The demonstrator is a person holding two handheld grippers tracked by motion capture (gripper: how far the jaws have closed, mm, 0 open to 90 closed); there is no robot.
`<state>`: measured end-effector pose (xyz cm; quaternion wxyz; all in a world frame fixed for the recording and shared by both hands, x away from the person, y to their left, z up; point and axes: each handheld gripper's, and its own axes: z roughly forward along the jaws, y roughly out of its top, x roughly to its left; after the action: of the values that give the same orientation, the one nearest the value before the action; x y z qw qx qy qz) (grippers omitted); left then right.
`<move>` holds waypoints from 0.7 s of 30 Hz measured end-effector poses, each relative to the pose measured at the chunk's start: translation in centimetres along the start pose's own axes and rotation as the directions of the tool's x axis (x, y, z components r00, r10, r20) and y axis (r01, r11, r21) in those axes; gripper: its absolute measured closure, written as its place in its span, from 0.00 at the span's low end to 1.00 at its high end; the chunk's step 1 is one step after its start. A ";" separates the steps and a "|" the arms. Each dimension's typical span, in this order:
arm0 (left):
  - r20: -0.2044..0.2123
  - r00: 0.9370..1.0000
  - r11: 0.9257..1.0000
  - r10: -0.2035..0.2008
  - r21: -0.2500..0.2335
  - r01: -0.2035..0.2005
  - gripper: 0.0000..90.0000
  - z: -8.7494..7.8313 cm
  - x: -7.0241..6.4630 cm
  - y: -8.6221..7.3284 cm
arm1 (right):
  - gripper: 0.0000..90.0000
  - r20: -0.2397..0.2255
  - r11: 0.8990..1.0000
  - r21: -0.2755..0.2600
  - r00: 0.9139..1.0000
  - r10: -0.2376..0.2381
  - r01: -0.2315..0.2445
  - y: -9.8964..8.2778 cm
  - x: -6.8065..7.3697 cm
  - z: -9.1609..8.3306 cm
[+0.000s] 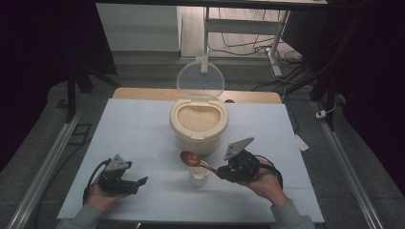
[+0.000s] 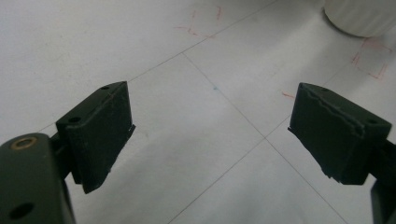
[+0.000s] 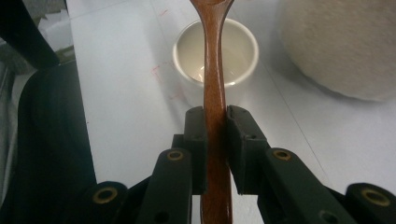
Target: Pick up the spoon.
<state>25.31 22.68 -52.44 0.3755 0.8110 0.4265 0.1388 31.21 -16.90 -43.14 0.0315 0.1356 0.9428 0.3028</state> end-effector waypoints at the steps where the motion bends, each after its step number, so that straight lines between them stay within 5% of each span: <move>1: 0.000 1.000 1.000 0.000 0.000 0.000 0.15 0.0 0.0 0.0 | 0.87 -0.002 1.000 -0.004 1.000 -0.003 0.003 0.1 0.1 0.1; 11: 0.023 0.999 0.999 0.033 -0.030 -0.032 0.15 -0.6 -0.5 0.6 | 0.87 0.005 1.000 0.009 1.000 -0.008 0.008 0.0 0.1 0.1; 21: 0.076 0.989 0.987 0.130 -0.101 -0.122 0.17 -2.1 -2.8 4.0 | 0.87 0.000 1.000 0.003 1.000 -0.026 0.026 0.4 0.4 0.0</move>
<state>24.83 20.08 -47.83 0.4218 0.8225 0.3513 0.1489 30.90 -16.48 -42.95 0.0352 0.1235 0.9449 0.3010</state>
